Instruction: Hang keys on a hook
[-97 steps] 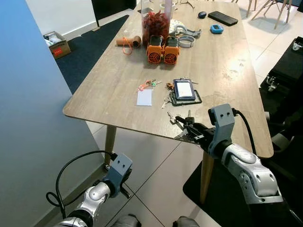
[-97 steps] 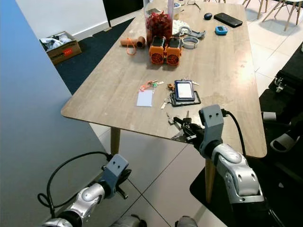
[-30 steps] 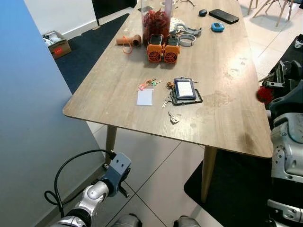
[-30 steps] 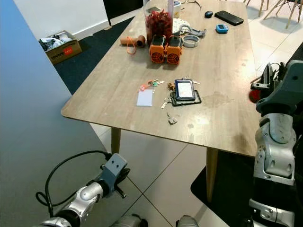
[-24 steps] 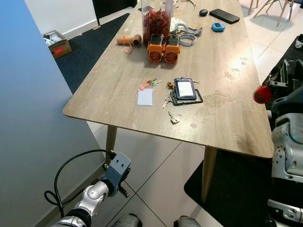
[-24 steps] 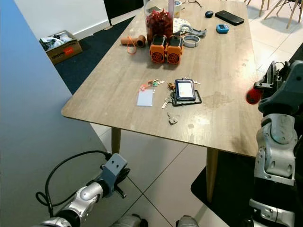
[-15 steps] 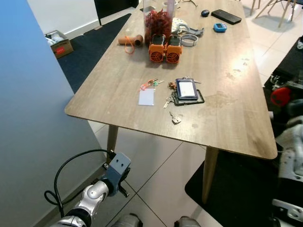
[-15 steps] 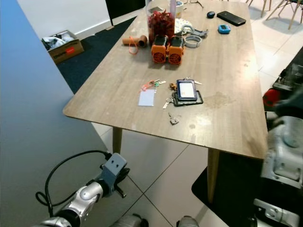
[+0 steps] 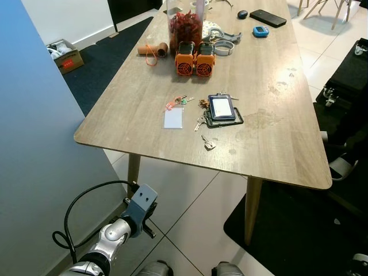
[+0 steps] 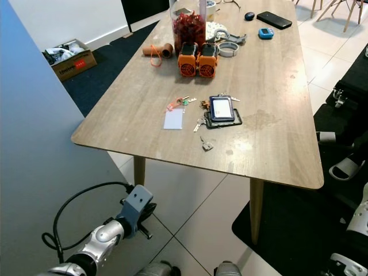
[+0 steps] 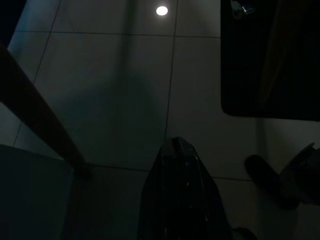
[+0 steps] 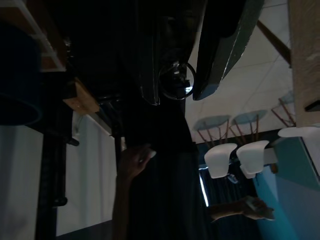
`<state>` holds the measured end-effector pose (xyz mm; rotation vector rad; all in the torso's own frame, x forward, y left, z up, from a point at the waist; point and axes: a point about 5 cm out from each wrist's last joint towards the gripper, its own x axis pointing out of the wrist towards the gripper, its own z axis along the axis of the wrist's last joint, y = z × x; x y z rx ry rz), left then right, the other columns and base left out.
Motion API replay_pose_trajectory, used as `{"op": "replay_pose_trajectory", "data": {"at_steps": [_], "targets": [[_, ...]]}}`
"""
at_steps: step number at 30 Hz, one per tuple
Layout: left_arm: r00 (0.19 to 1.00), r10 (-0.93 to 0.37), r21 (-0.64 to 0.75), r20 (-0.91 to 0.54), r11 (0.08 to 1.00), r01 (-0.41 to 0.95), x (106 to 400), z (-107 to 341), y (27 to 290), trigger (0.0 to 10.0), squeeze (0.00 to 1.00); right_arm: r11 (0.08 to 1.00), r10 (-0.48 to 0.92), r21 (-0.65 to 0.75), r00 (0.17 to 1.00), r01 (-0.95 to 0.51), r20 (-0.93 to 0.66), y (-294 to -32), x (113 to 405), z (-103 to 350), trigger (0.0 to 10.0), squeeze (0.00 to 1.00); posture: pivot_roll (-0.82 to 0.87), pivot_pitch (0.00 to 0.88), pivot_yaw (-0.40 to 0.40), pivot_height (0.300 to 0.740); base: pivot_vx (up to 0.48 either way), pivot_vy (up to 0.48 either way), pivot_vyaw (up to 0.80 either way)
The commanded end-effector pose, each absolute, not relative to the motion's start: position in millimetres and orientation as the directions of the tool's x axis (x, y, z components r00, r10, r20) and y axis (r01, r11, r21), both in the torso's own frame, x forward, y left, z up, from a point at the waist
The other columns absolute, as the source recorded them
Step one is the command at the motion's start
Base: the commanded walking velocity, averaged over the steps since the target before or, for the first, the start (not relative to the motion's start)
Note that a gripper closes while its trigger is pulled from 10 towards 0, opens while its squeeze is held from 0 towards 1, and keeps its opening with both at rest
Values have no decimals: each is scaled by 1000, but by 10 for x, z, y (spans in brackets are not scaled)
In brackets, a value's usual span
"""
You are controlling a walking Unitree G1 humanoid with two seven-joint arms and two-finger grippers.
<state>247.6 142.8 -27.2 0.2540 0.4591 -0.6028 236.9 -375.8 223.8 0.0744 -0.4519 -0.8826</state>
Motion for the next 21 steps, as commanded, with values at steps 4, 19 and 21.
{"op": "replay_pose_trajectory", "data": {"at_steps": [4,19,21], "targets": [[724,-471,93,-504,803,588,2446,-300,1489,10000,0,620,-774,256,523,742,358,-3806,2318,2227,10000,0,47,110,39,740,0,0,0],[724,-471,96,-504,802,589,2444,-299,1501,10000,0,600,-792,269,511,754,334,-3850,2286,2154,10000,0,49,107,38,740,0,0,0],[724,-469,100,-506,802,589,2441,-300,1514,10000,0,557,-826,290,483,778,292,-3900,2202,2022,10000,0,51,103,35,740,0,0,0]]}}
